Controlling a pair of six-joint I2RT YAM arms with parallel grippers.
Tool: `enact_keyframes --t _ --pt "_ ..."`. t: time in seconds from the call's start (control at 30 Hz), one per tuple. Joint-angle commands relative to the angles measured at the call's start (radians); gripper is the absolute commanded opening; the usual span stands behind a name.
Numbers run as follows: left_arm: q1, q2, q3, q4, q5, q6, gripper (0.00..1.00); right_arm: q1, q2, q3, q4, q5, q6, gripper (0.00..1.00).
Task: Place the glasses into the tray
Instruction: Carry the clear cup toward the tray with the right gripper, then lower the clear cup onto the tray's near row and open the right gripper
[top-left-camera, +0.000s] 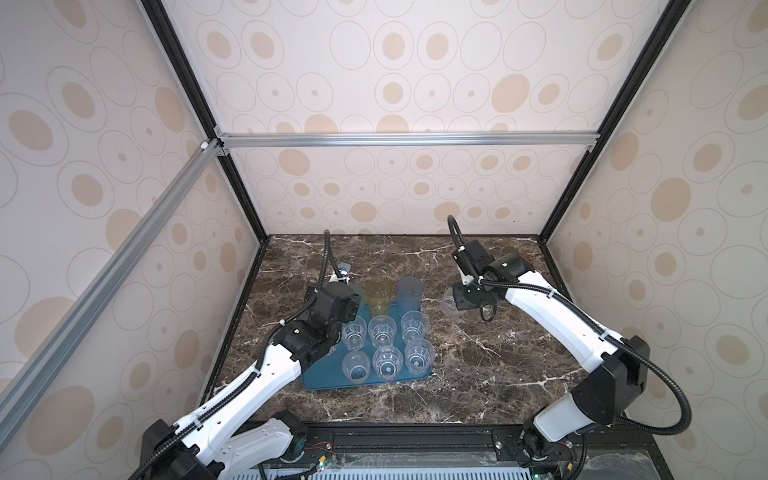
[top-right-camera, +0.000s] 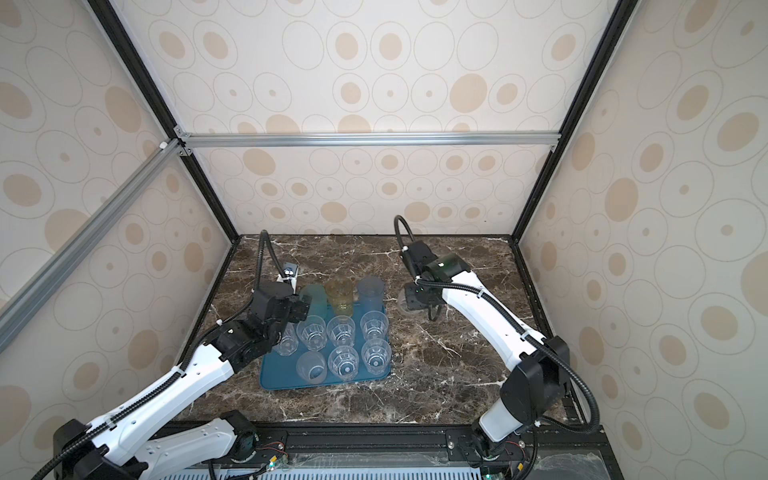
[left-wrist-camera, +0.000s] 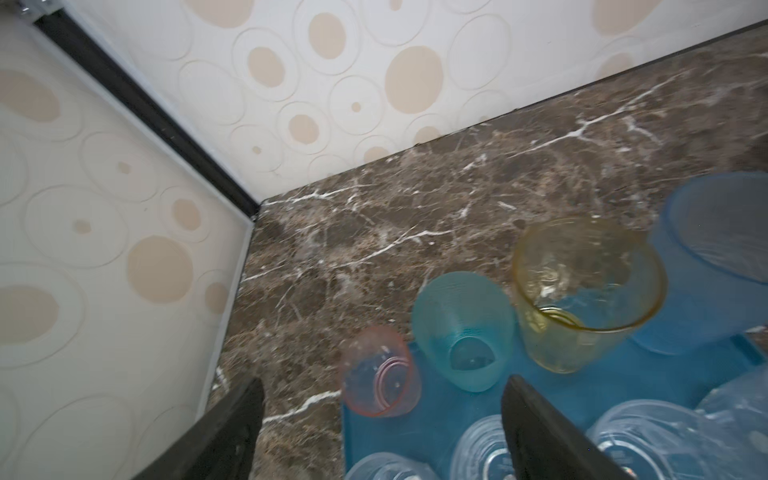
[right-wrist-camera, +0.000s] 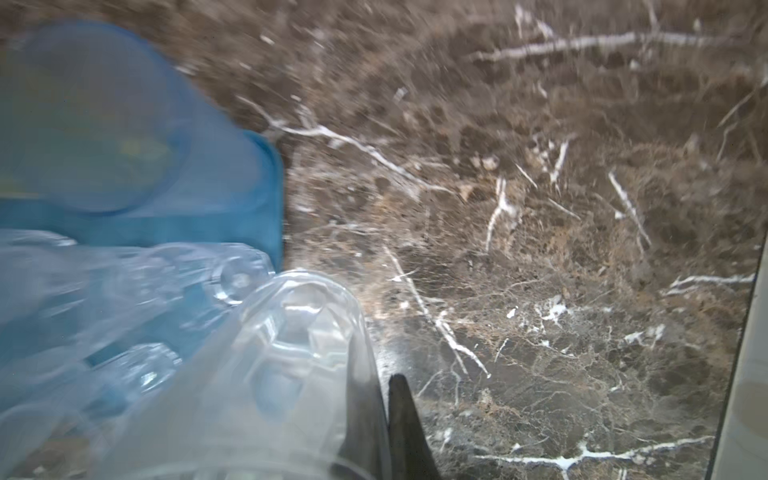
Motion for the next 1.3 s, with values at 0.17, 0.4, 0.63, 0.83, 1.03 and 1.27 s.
enact_keyframes --t 0.17,0.4,0.63,0.83,1.03,1.27 --pt "0.253 -0.117 0.067 -0.170 0.038 -0.046 0.87 0.321 0.230 0.378 -0.093 -0.061 0.131 0.01" --pt "0.461 -0.155 -0.022 -0.142 0.249 -0.158 0.84 0.472 0.501 0.666 -0.062 -0.170 0.170 0.01" --pt "0.608 -0.156 -0.047 -0.072 0.435 -0.247 0.83 0.546 0.676 0.809 -0.044 -0.260 0.204 0.00" --pt "0.644 -0.152 -0.073 -0.008 0.498 -0.354 0.83 0.578 0.744 0.828 -0.028 -0.286 0.219 0.00" --pt "0.661 -0.172 -0.106 0.038 0.483 -0.447 0.84 0.592 0.795 0.821 -0.022 -0.282 0.222 0.00" --pt "0.669 -0.183 -0.163 0.069 0.441 -0.497 0.84 0.591 0.865 0.845 -0.008 -0.267 0.207 0.00"
